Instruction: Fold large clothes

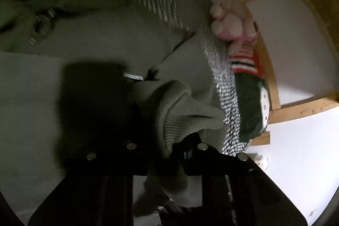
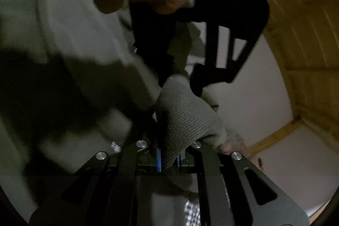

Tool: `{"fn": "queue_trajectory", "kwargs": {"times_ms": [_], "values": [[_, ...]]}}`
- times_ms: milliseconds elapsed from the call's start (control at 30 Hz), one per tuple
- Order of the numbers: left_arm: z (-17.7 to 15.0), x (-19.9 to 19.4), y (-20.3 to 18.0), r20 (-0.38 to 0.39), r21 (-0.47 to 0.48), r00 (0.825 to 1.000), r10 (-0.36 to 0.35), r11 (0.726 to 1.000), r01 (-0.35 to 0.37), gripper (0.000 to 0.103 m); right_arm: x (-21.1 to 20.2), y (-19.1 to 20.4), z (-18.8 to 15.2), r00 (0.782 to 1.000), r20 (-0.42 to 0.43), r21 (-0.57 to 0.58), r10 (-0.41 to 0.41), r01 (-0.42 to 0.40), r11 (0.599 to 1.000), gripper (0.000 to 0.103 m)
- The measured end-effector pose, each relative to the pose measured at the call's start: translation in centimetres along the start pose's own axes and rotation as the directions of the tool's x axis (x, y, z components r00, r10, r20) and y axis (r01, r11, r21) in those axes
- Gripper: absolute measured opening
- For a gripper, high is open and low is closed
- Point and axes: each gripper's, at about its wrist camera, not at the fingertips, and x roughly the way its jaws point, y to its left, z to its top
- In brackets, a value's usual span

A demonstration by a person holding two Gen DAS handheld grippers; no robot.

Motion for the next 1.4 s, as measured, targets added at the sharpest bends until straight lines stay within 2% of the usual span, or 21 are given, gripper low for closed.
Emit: {"fn": "queue_trajectory", "kwargs": {"times_ms": [100,200,367,433,500,533,600,667,733,800,867,900,967,1033,1133,1167,1200,1267,1300,1367,1400], "values": [[0.3,-4.3,-0.6,0.068,0.037,0.998,-0.007,0.999,0.004,0.019,-0.4,-0.3,2.6,0.999,0.039,0.021,-0.018,0.017,1.0,0.01],[0.4,-8.9,-0.9,0.118,0.087,0.993,0.031,0.995,-0.041,0.019,-1.1,0.4,6.2,0.995,0.093,0.034,-0.026,0.023,0.999,0.01],[0.1,-14.4,1.6,0.173,0.11,0.965,0.198,0.969,-0.219,0.019,-0.8,3.6,12.2,0.989,0.149,0.026,0.009,-0.013,1.0,0.01],[-0.3,-16.1,4.2,0.197,0.074,0.937,0.288,0.949,-0.307,0.021,-0.2,6.0,14.3,0.986,0.157,0.004,0.048,-0.049,0.999,0.01],[-0.8,-18.1,8.0,0.236,-0.031,0.891,0.388,0.919,-0.392,0.028,0.7,8.5,15.9,0.987,0.133,-0.029,0.09,-0.087,0.996,0.01],[-1.0,-18.6,9.0,0.246,-0.064,0.88,0.406,0.913,-0.403,0.037,0.9,9.8,16.7,0.987,0.122,-0.043,0.103,-0.098,0.994,0.01],[-2.1,-21.0,11.7,0.293,-0.154,0.864,0.409,0.912,-0.38,0.043,2.1,12.6,18.1,0.985,0.079,-0.077,0.154,-0.148,0.986,0.01],[-3.0,-22.7,12.7,0.334,-0.175,0.856,0.394,0.919,-0.354,0.062,2.3,14.4,19.4,0.982,0.056,-0.099,0.178,-0.172,0.98,0.01],[-3.6,-24.4,12.5,0.384,-0.186,0.828,0.409,0.913,-0.364,0.078,2.5,16.1,20.0,0.984,0.019,-0.119,0.18,-0.176,0.977,0.012],[-3.3,-24.9,11.6,0.406,-0.172,0.828,0.388,0.922,-0.347,0.081,2.5,16.4,20.5,0.988,-0.003,-0.12,0.154,-0.154,0.981,0.013],[-2.4,-24.8,9.9,0.419,-0.126,0.844,0.336,0.942,-0.312,0.086,2.0,16.5,21.0,0.989,0.009,-0.128,0.145,-0.143,0.981,0.014],[-2.2,-24.6,9.2,0.42,-0.107,0.847,0.327,0.944,-0.311,0.088,1.6,16.3,21.0,0.986,0.016,-0.13,0.165,-0.161,0.978,0.019],[-1.4,-23.5,7.3,0.414,-0.054,0.856,0.308,0.947,-0.315,0.089,0.3,15.6,21.2,0.978,0.042,-0.116,0.205,-0.199,0.973,0.037],[-0.8,-22.0,6.0,0.387,0.002,0.87,0.306,0.943,-0.332,0.089,-1.2,13.8,20.6,0.951,0.084,-0.069,0.296,-0.291,0.954,0.096],[0.4,-19.2,6.7,0.276,-0.021,0.935,0.22,0.974,-0.223,0.091,-3.4,11.3,18.1,0.897,0.111,-0.046,0.428,-0.425,0.904,0.1],[0.6,-18.3,6.8,0.252,-0.012,0.941,0.227,0.973,-0.232,0.091,-3.9,11.1,17.5,0.882,0.109,-0.05,0.459,-0.456,0.888,0.1],[0.7,-17.5,7.1,0.251,-0.007,0.931,0.266,0.962,-0.273,0.091,-4.6,10.8,16.6,0.86,0.11,-0.057,0.498,-0.495,0.867,0.1],[0.8,-16.6,7.8,0.268,-0.023,0.894,0.36,0.93,-0.367,0.091,-5.7,9.8,14.2,0.83,0.136,-0.05,0.541,-0.54,0.84,0.1],[0.7,-16.1,8.5,0.26,-0.033,0.887,0.383,0.921,-0.388,0.091,-6.0,9.3,12.8,0.822,0.137,-0.032,0.553,-0.554,0.832,0.1],[0.3,-15.6,9.8,0.27,-0.063,0.872,0.408,0.912,-0.406,0.091,-5.6,7.4,9.9,0.825,0.136,0.054,0.548,-0.559,0.828,0.099],[-0.1,-15.2,10.3,0.285,-0.075,0.854,0.435,0.899,-0.432,0.091,-5.1,6.3,8.6,0.832,0.136,0.099,0.538,-0.551,0.828,0.099]]}}
